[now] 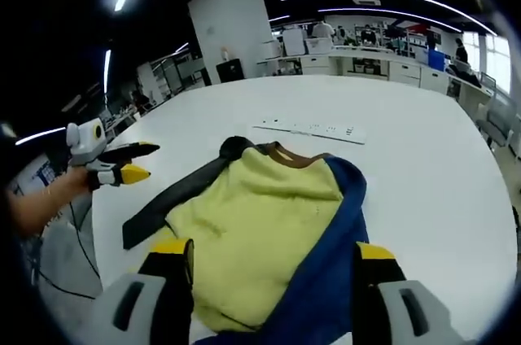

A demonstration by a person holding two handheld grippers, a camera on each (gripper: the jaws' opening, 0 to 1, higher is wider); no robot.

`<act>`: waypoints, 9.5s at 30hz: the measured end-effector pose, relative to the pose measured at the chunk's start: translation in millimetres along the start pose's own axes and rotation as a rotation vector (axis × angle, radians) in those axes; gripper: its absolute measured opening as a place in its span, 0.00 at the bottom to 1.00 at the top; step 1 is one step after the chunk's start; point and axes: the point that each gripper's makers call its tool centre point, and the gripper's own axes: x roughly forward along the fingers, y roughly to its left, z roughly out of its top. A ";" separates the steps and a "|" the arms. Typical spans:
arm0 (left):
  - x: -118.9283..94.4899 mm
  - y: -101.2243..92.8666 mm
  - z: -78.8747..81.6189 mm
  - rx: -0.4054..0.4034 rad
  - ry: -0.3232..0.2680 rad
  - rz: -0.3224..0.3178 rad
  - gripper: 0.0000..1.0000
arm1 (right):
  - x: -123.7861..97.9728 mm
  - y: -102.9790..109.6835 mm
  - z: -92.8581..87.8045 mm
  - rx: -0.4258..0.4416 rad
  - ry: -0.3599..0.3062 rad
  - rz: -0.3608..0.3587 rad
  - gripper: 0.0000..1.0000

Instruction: Fold the garment on the visible template until the final outline fits inside the template.

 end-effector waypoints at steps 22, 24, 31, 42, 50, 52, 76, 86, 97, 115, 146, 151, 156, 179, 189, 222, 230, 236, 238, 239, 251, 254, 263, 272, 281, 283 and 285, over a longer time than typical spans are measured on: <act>-33.9 8.4 -77.6 -0.063 0.127 0.100 0.48 | -7.1 13.3 -47.8 -0.009 -0.002 -0.046 0.44; -35.2 8.3 -82.3 -0.084 0.129 0.104 0.46 | -7.3 12.0 -51.2 -0.011 -0.002 -0.066 0.40; -37.9 7.2 -100.0 -0.144 0.137 0.130 0.39 | -5.2 7.4 -67.8 0.010 0.015 -0.135 0.24; -43.6 15.8 -112.8 -0.145 0.160 0.183 0.23 | -12.6 0.5 -83.6 0.067 0.007 -0.202 0.00; -44.8 18.0 -114.7 -0.064 0.192 0.210 0.13 | -12.3 -2.1 -87.2 0.070 0.003 -0.214 0.00; -44.5 17.5 -114.2 -0.072 0.188 0.208 0.12 | -13.3 -2.3 -86.9 0.065 -0.002 -0.221 0.00; -44.6 28.1 -86.5 -0.064 0.170 0.212 0.00 | -42.2 -18.8 -56.1 0.034 -0.071 -0.281 0.00; -52.1 69.4 -55.2 0.010 0.136 0.289 0.00 | -62.2 -50.8 -34.0 -0.008 -0.077 -0.347 0.00; -58.2 106.4 -56.0 0.027 0.163 0.363 0.00 | -86.3 -112.5 -17.0 -0.063 -0.040 -0.449 0.00; -59.2 136.4 -68.2 0.045 0.219 0.425 0.00 | -88.4 -193.5 -26.8 -0.023 0.037 -0.551 0.00; -63.0 163.2 -67.3 0.020 0.243 0.500 0.00 | -62.9 -245.0 -28.8 -0.029 0.136 -0.593 0.00; -62.2 157.8 -62.2 0.007 0.217 0.486 0.00 | -61.7 -238.4 -25.1 0.022 0.101 -0.568 0.00; -62.7 152.9 -56.2 -0.017 0.188 0.473 0.08 | -60.5 -230.4 -19.3 0.075 0.063 -0.539 0.17; -56.9 75.7 -30.1 0.005 0.112 0.280 0.49 | -51.6 -136.0 -27.4 0.053 0.050 -0.277 0.70; -43.0 21.0 -19.0 0.034 0.075 0.151 0.56 | -45.6 -79.3 -36.5 0.030 0.052 -0.173 0.73; -36.4 -98.9 -78.7 0.024 0.155 -0.097 0.36 | -28.9 60.3 -87.3 -0.014 0.074 0.036 0.57; -30.6 -109.0 -92.7 0.037 0.178 -0.105 0.29 | -23.4 79.4 -95.5 -0.027 0.082 0.052 0.48; -27.0 -116.6 -101.0 0.069 0.203 -0.114 0.24 | -16.3 95.6 -100.6 -0.037 0.082 0.084 0.34; -25.2 -115.9 -102.7 0.075 0.208 -0.108 0.24 | -11.3 99.1 -102.6 -0.048 0.088 0.084 0.32; -24.6 -115.6 -103.2 0.073 0.207 -0.107 0.23 | -8.6 100.5 -103.8 -0.055 0.093 0.084 0.32; -18.4 -108.3 -110.3 0.044 0.228 -0.077 0.19 | 11.8 93.9 -98.3 -0.107 0.076 0.018 0.24; -15.1 -107.1 -111.0 0.044 0.240 -0.067 0.17 | 16.9 89.4 -99.4 -0.123 0.090 -0.008 0.23; -10.3 -103.4 -111.2 0.033 0.240 -0.038 0.13 | 23.7 83.2 -101.9 -0.107 0.099 -0.053 0.18; -9.4 -95.3 -110.5 -0.001 0.248 -0.019 0.03 | 24.7 73.9 -100.0 -0.090 0.090 -0.114 0.06; -9.2 -95.0 -111.2 0.011 0.261 -0.024 0.00 | 22.5 71.8 -99.8 -0.109 0.088 -0.111 0.00; -11.5 -93.9 -112.4 0.022 0.274 -0.022 0.00 | 19.9 71.8 -100.1 -0.107 0.089 -0.105 0.00; -16.2 -93.6 -112.2 0.024 0.274 -0.026 0.00 | 15.5 71.6 -101.1 -0.108 0.089 -0.098 0.00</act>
